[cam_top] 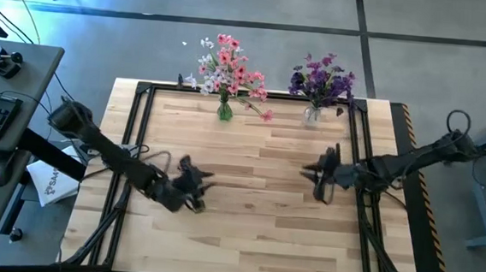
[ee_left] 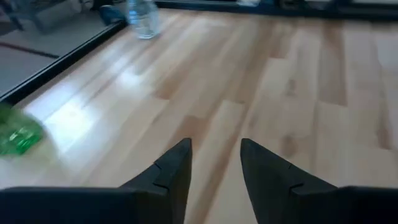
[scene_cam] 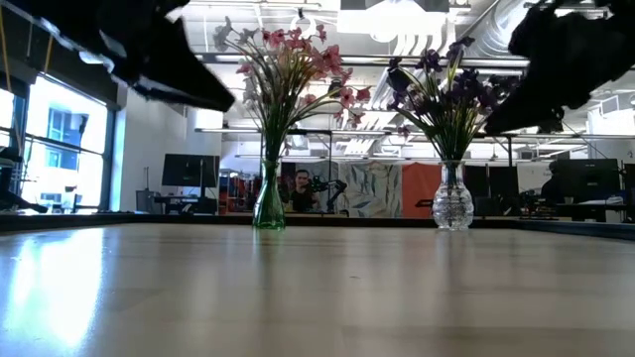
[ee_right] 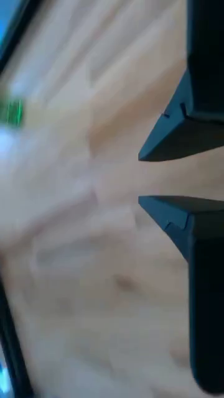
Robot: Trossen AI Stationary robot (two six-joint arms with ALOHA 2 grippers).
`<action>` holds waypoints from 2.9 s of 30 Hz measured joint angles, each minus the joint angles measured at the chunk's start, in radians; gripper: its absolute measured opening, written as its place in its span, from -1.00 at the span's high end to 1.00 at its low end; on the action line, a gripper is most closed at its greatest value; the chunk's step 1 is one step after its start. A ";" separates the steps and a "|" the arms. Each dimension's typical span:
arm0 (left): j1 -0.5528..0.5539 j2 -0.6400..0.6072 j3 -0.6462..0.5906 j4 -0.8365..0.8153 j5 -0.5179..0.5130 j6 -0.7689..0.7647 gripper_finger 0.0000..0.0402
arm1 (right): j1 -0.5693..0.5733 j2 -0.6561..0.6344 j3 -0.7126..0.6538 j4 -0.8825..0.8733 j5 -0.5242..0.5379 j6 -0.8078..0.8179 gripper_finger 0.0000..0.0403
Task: Sort flowers into vase by color
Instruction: Return to Home Position
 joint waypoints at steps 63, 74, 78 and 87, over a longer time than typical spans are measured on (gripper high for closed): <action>0.583 -1.368 -0.692 -0.003 0.835 0.468 1.00 | -0.407 -0.702 -0.409 0.331 -0.618 -0.394 1.00; 0.583 -1.368 -0.692 -0.002 0.832 0.411 1.00 | -0.407 -0.700 -0.410 0.332 -0.619 -0.394 1.00; 0.583 -1.368 -0.692 -0.002 0.832 0.411 1.00 | -0.407 -0.700 -0.410 0.332 -0.619 -0.394 1.00; 0.583 -1.368 -0.692 -0.002 0.832 0.411 1.00 | -0.407 -0.700 -0.410 0.332 -0.620 -0.394 1.00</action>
